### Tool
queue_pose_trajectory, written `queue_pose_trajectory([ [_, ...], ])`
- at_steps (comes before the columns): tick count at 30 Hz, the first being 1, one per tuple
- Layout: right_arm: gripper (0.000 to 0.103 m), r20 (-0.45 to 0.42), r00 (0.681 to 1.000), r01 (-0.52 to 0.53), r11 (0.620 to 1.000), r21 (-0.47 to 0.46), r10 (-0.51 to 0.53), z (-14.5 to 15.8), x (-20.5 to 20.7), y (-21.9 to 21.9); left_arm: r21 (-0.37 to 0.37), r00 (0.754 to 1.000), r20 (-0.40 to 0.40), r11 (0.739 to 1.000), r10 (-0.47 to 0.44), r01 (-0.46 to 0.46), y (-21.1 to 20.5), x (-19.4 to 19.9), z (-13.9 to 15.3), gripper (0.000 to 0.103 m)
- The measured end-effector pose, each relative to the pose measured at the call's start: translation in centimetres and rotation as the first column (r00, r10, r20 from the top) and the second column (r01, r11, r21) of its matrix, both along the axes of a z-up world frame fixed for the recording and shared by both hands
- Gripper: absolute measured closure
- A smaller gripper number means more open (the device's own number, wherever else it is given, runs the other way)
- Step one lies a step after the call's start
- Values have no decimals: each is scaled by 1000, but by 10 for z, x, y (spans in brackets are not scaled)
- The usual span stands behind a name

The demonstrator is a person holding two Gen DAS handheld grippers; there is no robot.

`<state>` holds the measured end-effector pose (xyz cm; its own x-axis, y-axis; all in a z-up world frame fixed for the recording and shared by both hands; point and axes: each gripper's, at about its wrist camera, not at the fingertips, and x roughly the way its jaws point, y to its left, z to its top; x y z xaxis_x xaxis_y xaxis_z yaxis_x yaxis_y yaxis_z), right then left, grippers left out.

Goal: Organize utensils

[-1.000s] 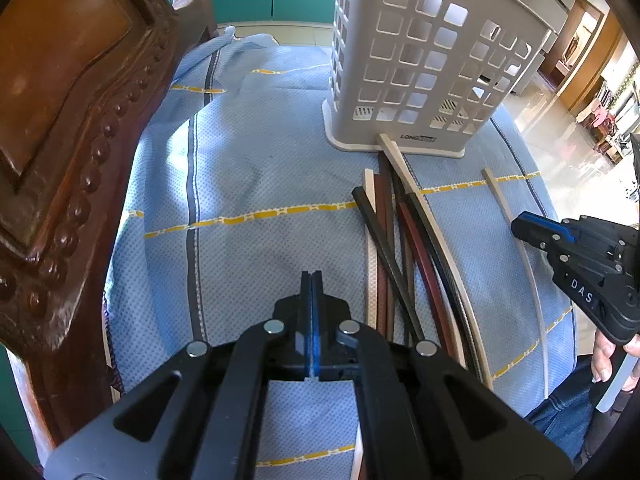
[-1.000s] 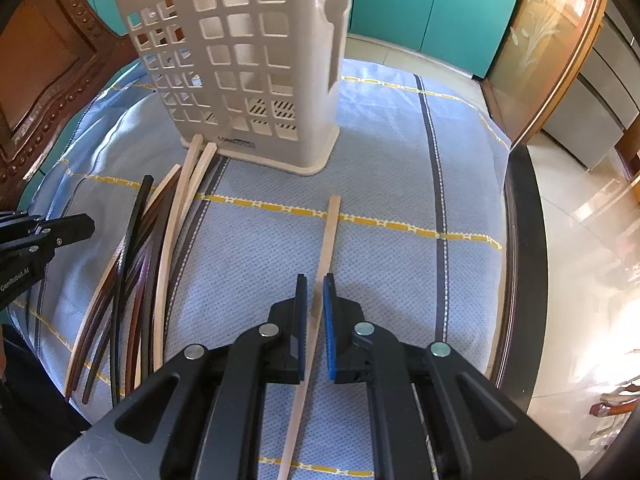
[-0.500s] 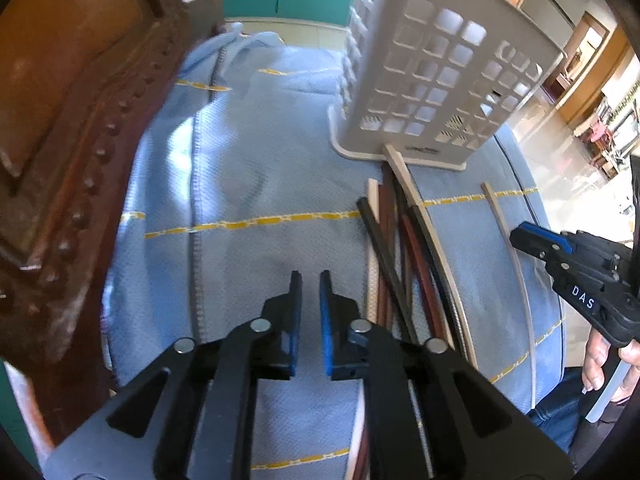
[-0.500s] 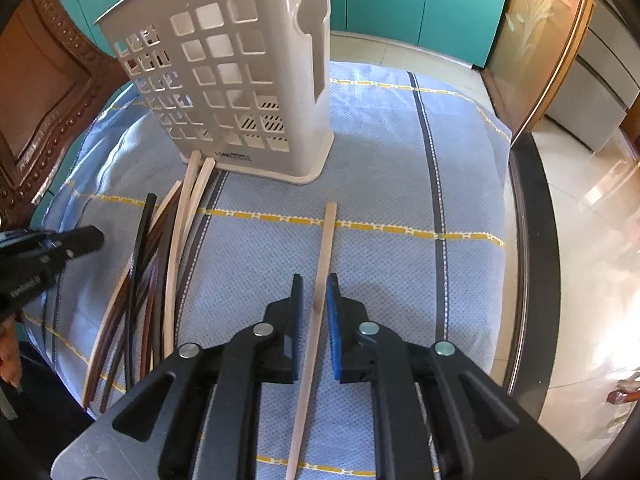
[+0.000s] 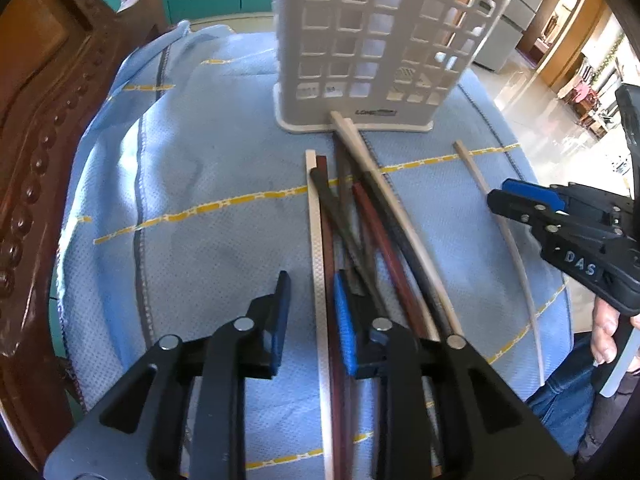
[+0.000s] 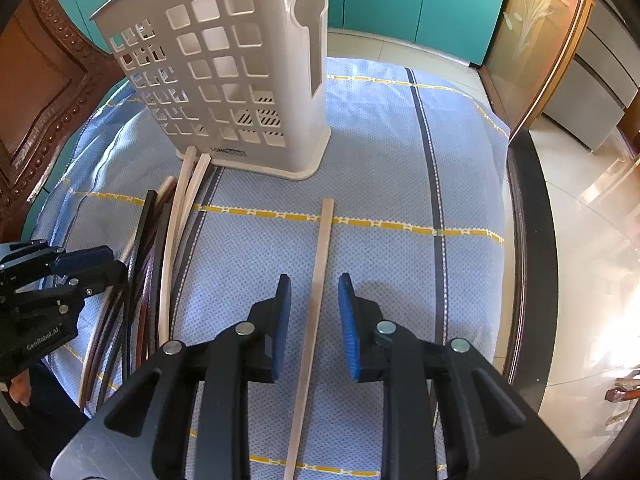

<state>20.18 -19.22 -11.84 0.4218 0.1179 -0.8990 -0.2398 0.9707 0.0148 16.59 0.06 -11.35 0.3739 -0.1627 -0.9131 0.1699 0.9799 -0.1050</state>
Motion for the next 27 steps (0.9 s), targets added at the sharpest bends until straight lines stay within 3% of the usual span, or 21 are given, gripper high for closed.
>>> queue_pose_trajectory([
  [5, 78, 0, 1000, 6, 1000, 0, -6, 0, 1, -1, 5, 1000, 0, 1000, 26, -26, 13, -1, 2, 72],
  [9, 77, -1, 1000, -2, 1000, -2, 2, -1, 1, 2, 5, 999, 8, 999, 45, -45, 18, 1, 4, 79],
  [15, 72, 0, 1000, -4, 1000, -9, 4, -1, -2, 4, 39, 1000, 13, 999, -11, 11, 4, -2, 0, 78],
  [17, 72, 2, 1000, -4, 1000, -14, 4, -1, -3, 4, 64, 1000, 22, 998, -19, 18, 1, -3, 0, 89],
  [27, 72, 1, 1000, 1, 1000, -15, -1, -1, -1, 4, -26, 997, 78, 1000, 18, -16, 14, -9, 21, 90],
])
